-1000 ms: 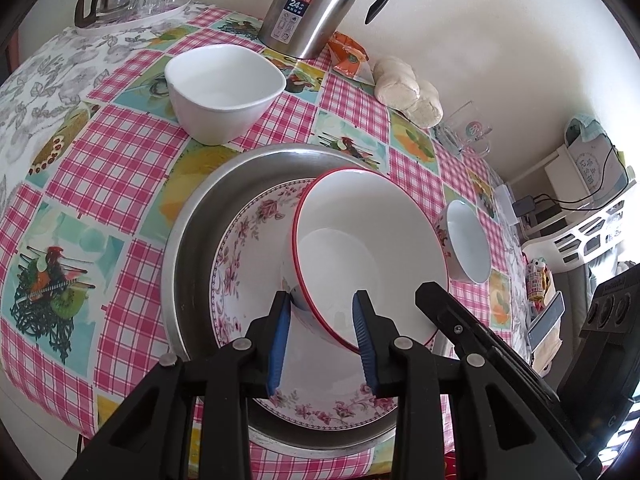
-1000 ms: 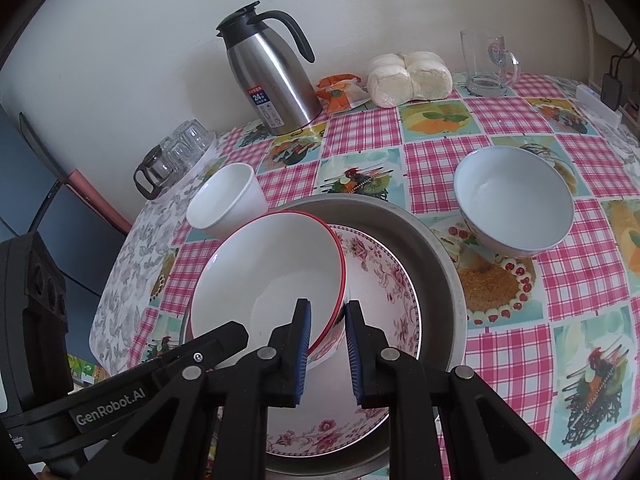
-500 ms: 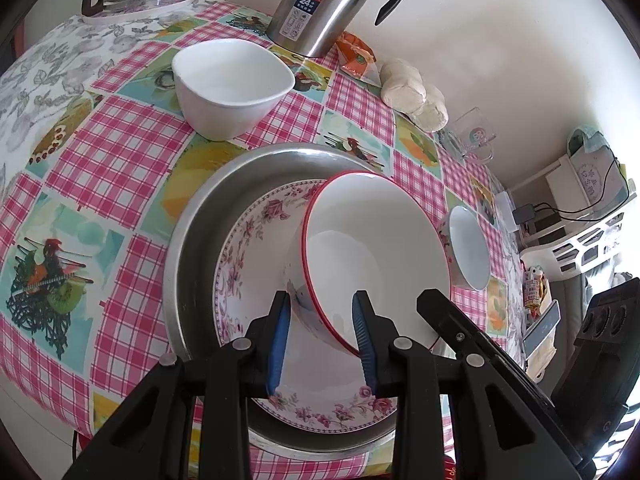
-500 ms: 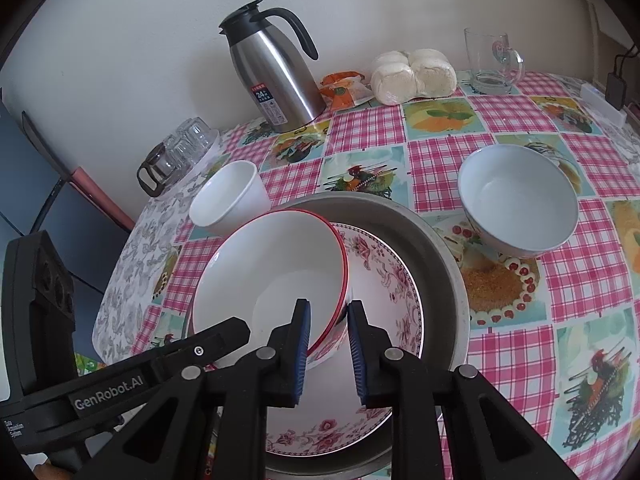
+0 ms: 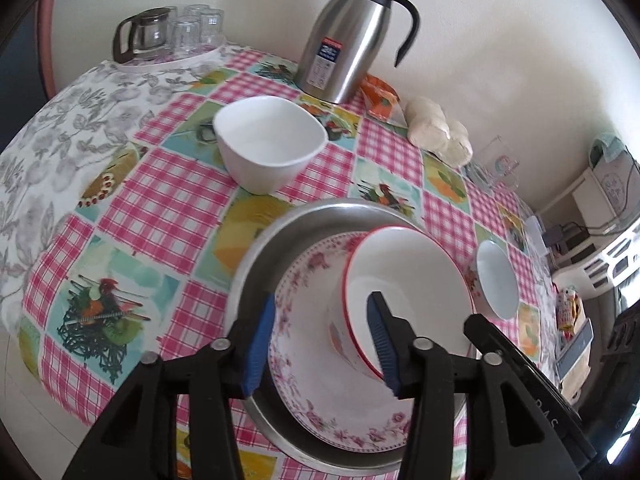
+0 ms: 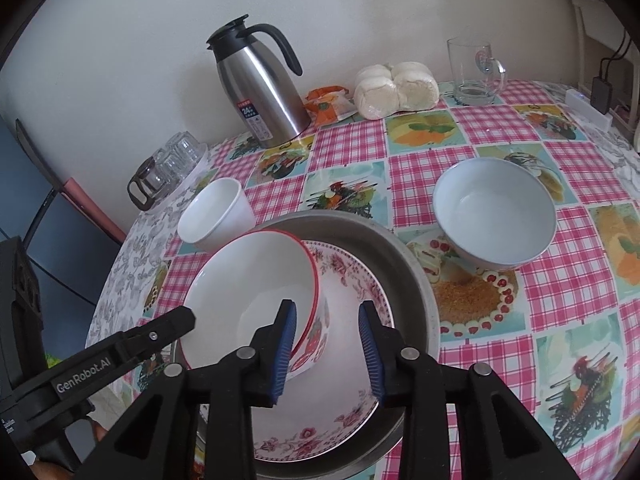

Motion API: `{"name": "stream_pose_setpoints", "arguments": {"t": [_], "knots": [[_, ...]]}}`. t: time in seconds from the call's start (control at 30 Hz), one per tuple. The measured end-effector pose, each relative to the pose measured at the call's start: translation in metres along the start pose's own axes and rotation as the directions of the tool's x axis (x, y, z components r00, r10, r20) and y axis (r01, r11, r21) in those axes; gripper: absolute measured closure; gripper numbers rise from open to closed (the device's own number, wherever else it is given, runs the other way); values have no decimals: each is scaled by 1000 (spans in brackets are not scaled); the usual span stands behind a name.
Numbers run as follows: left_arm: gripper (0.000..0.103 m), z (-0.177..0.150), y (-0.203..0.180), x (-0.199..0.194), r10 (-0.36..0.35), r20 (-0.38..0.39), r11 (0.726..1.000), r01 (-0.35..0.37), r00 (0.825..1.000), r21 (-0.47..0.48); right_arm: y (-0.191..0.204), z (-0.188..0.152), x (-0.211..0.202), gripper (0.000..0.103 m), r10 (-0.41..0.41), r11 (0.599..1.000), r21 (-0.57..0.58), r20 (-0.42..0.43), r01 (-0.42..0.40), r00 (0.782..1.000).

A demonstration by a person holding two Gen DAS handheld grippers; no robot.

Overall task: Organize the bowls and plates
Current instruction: 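Lower the red-rimmed bowl onto the floral plate in the tray, then open both grippers and release the red-rimmed bowl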

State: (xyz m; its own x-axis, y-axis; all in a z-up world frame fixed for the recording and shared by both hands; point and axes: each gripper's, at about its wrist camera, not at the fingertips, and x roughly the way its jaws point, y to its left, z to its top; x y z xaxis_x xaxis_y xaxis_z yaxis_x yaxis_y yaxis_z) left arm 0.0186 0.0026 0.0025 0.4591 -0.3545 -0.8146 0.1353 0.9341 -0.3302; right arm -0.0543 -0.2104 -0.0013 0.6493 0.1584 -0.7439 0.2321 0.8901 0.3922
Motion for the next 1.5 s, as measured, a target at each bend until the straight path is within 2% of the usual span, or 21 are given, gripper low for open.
{"name": "stream_pose_setpoints", "arguments": {"t": [0.07, 0.3, 0.37, 0.6, 0.67, 0.73, 0.9, 0.97, 1.0, 1.23, 1.4, 1.5], "knots": [[44, 1, 4, 0, 18, 0, 1000, -18, 1000, -18, -1, 1, -1, 53, -11, 1000, -1, 9, 11, 1000], [22, 1, 14, 3, 83, -3, 994, -83, 997, -68, 2, 1, 1, 33, -35, 999, -24, 17, 35, 999], [19, 1, 16, 2, 104, 5, 992, -103, 995, -71, 2, 0, 1, 25, -40, 999, -35, 21, 41, 999], [14, 4, 18, -4, 117, 46, 990, -113, 992, -78, 3, 1, 2, 21, -51, 997, -52, 29, 52, 998], [14, 4, 18, -4, 131, 54, 989, -127, 990, -76, 3, 1, 1, 10, -53, 997, -54, 36, 55, 998], [14, 5, 19, -5, 141, 60, 988, -136, 988, -78, 3, 1, 1, 5, -55, 997, -54, 40, 57, 998], [12, 6, 23, -5, 177, 71, 982, -171, 982, -85, 2, 1, 2, 0, -65, 996, -54, 40, 67, 997], [3, 6, 26, -5, 206, 79, 976, -199, 975, -92, 2, 1, 2, 0, -67, 996, -55, 43, 70, 997], [2, 6, 27, -5, 216, 84, 973, -208, 973, -96, 2, 1, 2, 0, -70, 996, -55, 46, 72, 997], [2, 13, 44, -3, 272, 102, 952, -253, 957, -169, 5, 1, 0, 0, -83, 993, -74, 78, 89, 993], [2, 23, 57, 4, 346, 111, 924, -318, 932, -211, 8, 2, -6, 0, -84, 992, -82, 127, 95, 988], [2, 29, 66, 4, 345, 121, 917, -306, 931, -256, 9, 4, -10, 0, -84, 992, -84, 156, 98, 984]]}}
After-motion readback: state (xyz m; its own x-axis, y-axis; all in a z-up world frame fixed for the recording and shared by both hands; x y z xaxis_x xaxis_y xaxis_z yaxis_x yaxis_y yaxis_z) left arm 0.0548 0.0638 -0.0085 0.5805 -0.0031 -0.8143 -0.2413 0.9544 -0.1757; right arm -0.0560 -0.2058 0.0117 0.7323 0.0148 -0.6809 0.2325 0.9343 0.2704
